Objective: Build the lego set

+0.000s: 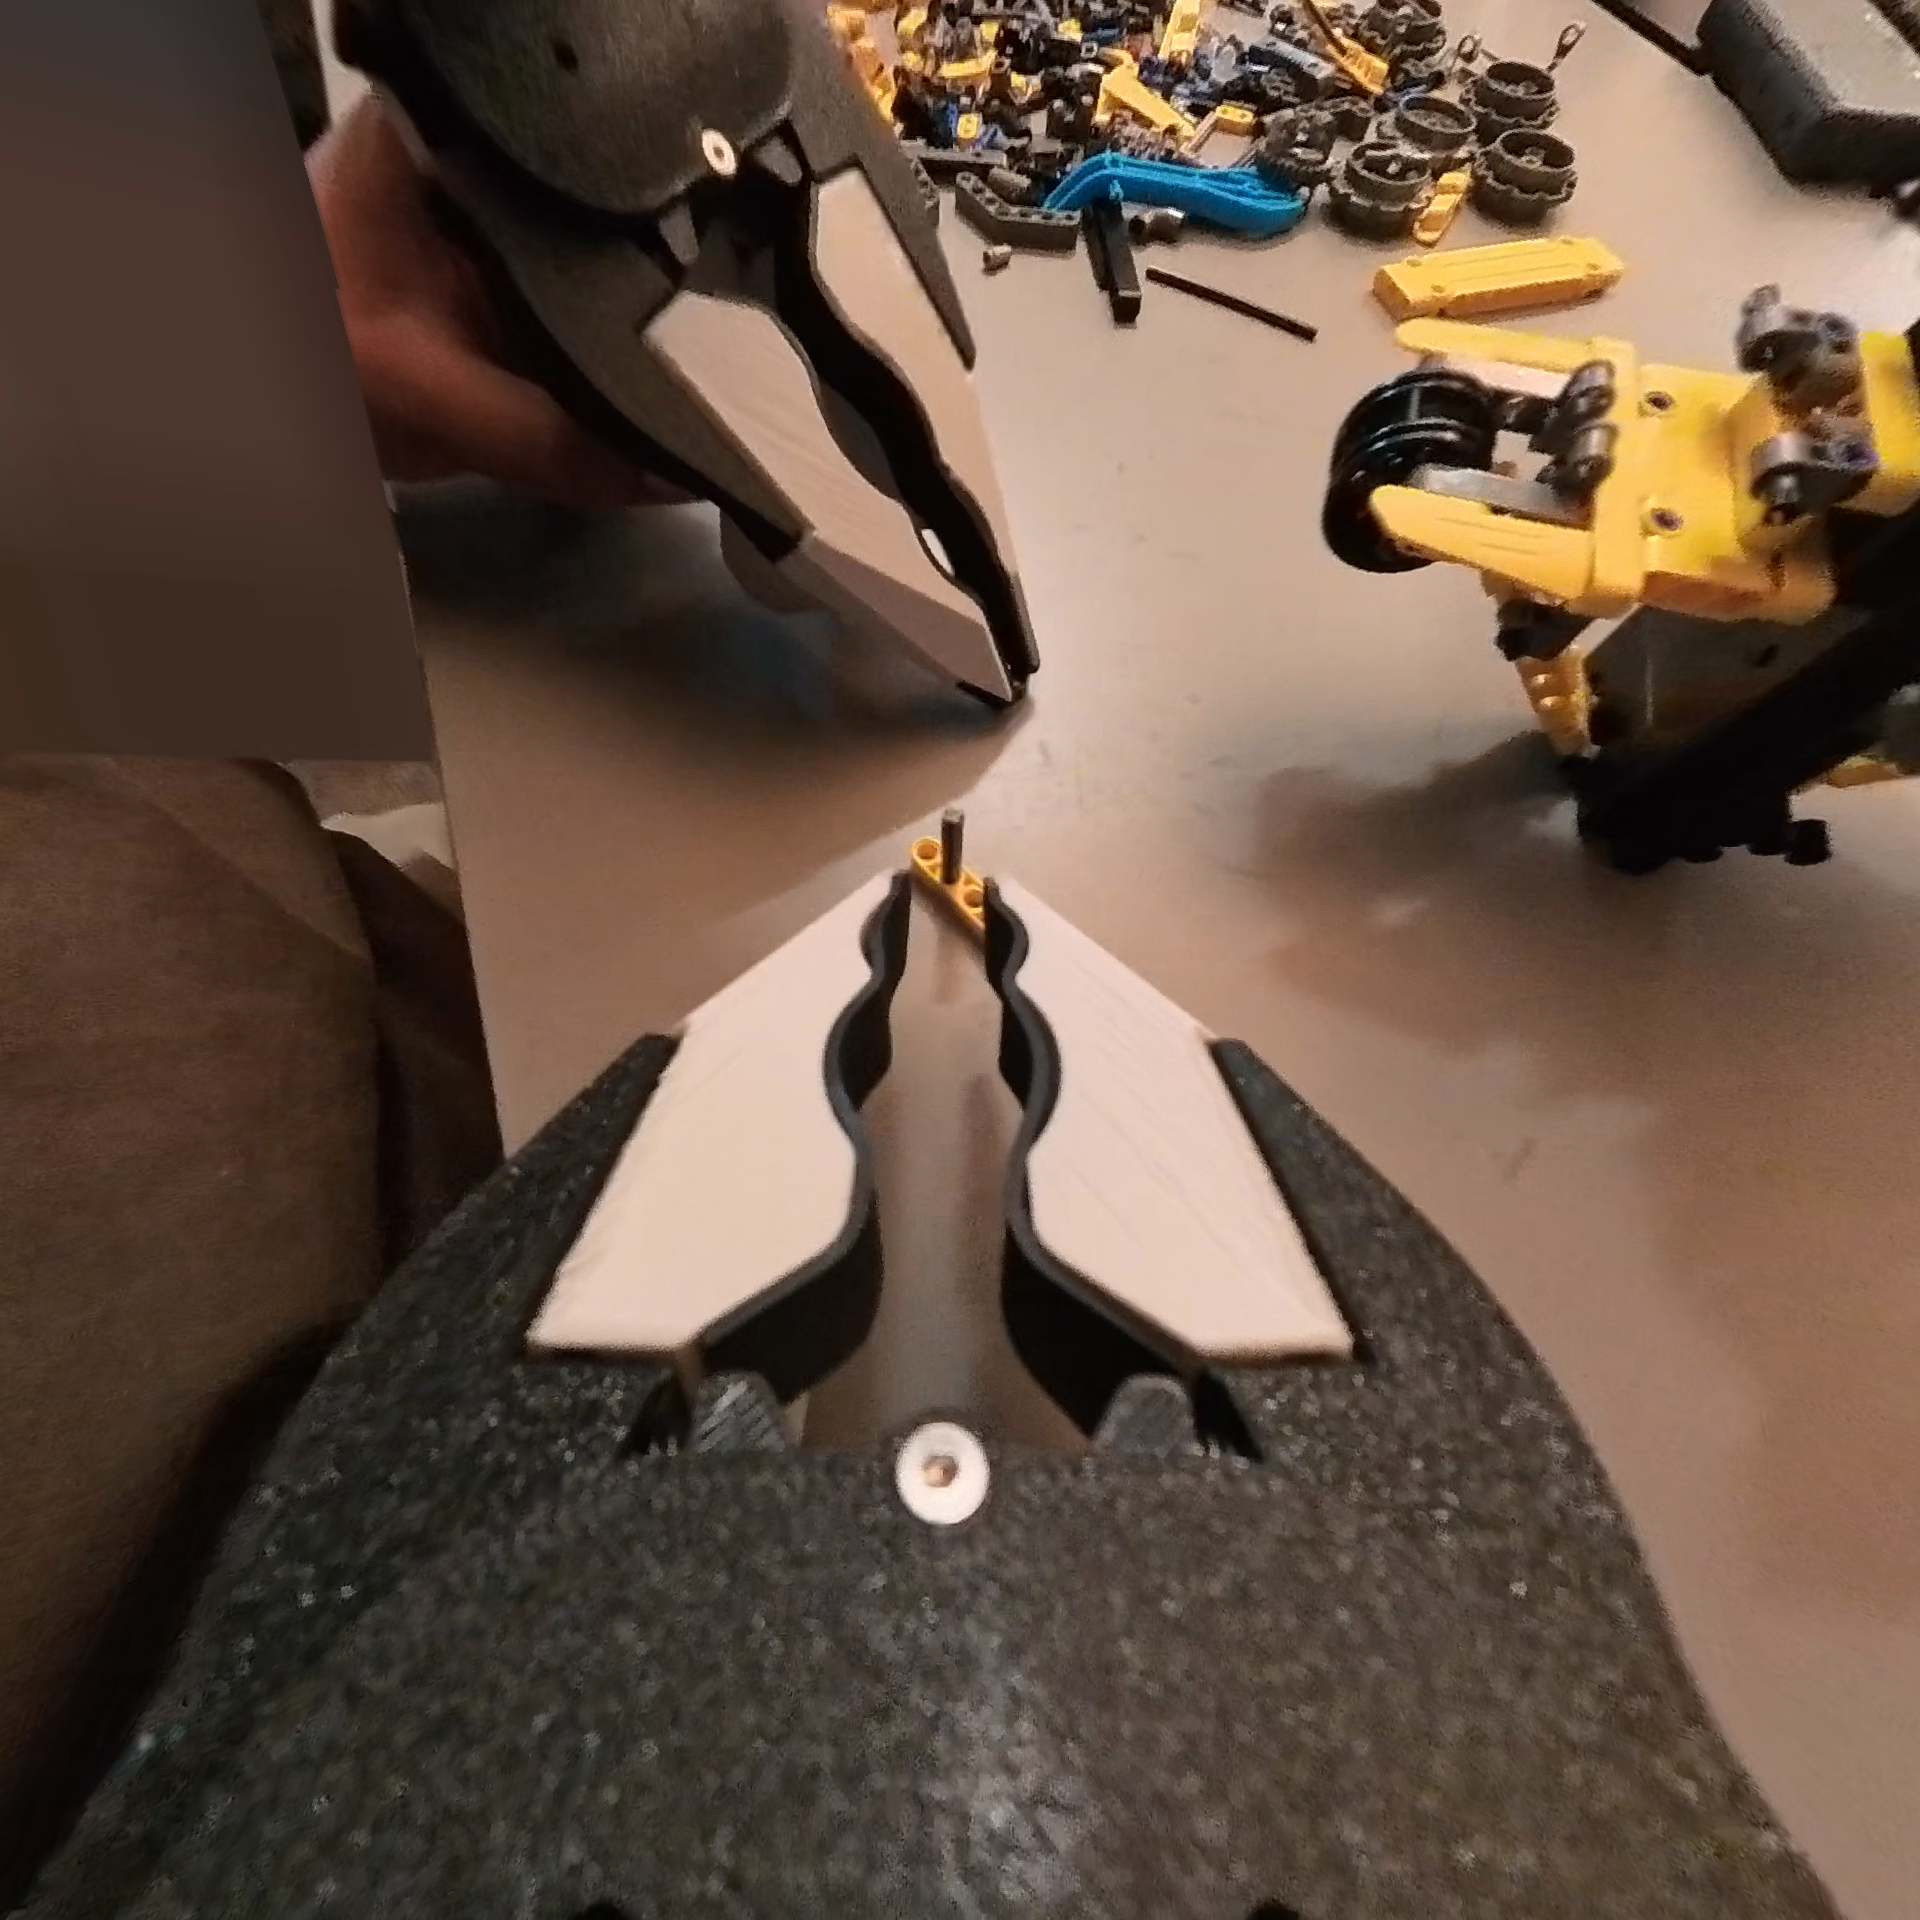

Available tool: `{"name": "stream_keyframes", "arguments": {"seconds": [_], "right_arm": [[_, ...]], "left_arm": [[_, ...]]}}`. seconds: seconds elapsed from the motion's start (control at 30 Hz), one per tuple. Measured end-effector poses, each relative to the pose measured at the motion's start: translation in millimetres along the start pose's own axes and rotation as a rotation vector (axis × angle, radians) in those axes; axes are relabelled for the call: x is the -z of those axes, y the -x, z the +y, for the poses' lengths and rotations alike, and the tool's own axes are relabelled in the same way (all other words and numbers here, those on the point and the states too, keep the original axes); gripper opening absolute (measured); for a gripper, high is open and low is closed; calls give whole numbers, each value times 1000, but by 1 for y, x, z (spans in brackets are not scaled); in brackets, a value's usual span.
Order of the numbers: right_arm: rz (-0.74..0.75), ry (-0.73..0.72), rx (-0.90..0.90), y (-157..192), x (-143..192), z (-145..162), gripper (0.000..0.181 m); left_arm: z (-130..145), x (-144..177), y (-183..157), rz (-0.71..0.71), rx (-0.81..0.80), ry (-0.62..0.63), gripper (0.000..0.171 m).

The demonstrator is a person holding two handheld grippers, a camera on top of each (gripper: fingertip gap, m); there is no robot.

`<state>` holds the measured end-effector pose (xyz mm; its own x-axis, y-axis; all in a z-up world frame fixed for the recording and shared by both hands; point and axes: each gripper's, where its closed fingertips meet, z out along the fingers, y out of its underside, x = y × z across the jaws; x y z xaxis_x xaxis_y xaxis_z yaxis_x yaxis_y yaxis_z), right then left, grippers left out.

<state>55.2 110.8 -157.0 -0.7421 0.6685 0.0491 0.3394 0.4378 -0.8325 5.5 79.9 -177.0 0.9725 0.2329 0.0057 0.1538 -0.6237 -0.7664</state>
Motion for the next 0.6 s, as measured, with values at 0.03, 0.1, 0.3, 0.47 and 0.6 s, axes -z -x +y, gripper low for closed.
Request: {"name": "stream_keyframes", "arguments": {"seconds": [0.03, 0.1, 0.3, 0.47, 0.6], "right_arm": [[0, 5, 9, 0, -2, 1, 13], [-6, 11, 16, 0, -5, 1, 13], [-25, 12, -11, -2, -9, -1, 12], [-24, 61, -6, -3, -16, 4, 12], [-39, 75, 4, 0, -20, 3, 12]], "left_arm": [[-6, 3, -9, 43, -20, -37, 5], [-17, 10, -27, 131, -61, -111, 5], [-25, 10, -46, 222, -102, -152, 5], [-23, 8, -44, 235, -93, -134, 5], [-16, 8, -48, 253, -95, -101, 5]]}}
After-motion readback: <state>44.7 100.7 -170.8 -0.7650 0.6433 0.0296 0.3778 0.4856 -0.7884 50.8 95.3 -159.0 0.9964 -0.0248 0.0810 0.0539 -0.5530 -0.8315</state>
